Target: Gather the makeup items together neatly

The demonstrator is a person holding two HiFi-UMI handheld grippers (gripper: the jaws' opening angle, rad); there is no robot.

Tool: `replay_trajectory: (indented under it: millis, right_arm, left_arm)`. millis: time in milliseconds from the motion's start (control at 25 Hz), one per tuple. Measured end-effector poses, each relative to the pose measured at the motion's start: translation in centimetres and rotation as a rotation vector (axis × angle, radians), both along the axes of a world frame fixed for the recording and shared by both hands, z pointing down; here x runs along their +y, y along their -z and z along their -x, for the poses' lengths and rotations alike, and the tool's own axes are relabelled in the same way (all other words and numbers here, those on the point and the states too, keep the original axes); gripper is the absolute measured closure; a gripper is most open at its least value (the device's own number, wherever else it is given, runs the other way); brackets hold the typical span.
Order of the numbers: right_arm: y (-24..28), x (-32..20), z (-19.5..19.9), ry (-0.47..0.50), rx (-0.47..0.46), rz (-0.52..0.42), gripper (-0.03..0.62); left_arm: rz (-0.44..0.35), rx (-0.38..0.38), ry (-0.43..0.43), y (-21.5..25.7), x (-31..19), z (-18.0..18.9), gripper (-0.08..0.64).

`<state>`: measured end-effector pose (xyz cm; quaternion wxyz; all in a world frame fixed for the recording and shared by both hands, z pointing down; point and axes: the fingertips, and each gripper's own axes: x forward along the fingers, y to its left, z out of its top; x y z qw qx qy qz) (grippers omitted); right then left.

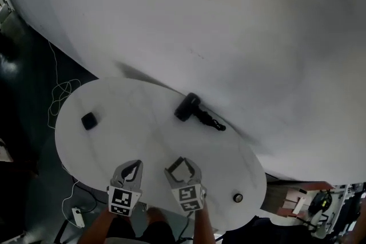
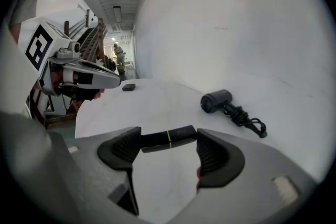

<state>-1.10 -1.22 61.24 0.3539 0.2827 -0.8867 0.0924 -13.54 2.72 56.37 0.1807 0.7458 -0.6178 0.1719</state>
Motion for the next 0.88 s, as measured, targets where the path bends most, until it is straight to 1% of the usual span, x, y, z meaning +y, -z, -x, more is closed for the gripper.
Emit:
replay_trajectory:
  millis: [200, 480, 880]
  right_arm:
    - [0.7, 1.4, -4.9, -0.165, -0.029, -0.002, 0.258]
    - [0.7, 3.4, -12.1, -0.398, -0.02, 0.001, 0.258]
    - [0.1, 4.9, -21.1, -0.706, -0.015, 0.0, 0.258]
  left_arm:
    - [-0.014, 0.004, -0.123, 0.9, -0.2, -4.3, 0.549]
    - [-0.019, 0.008, -0.279, 1.4, -0.6, -10.0, 0.549]
    - [-0.008, 0.005, -0.467, 0.9, -1.3, -17.8, 0.549]
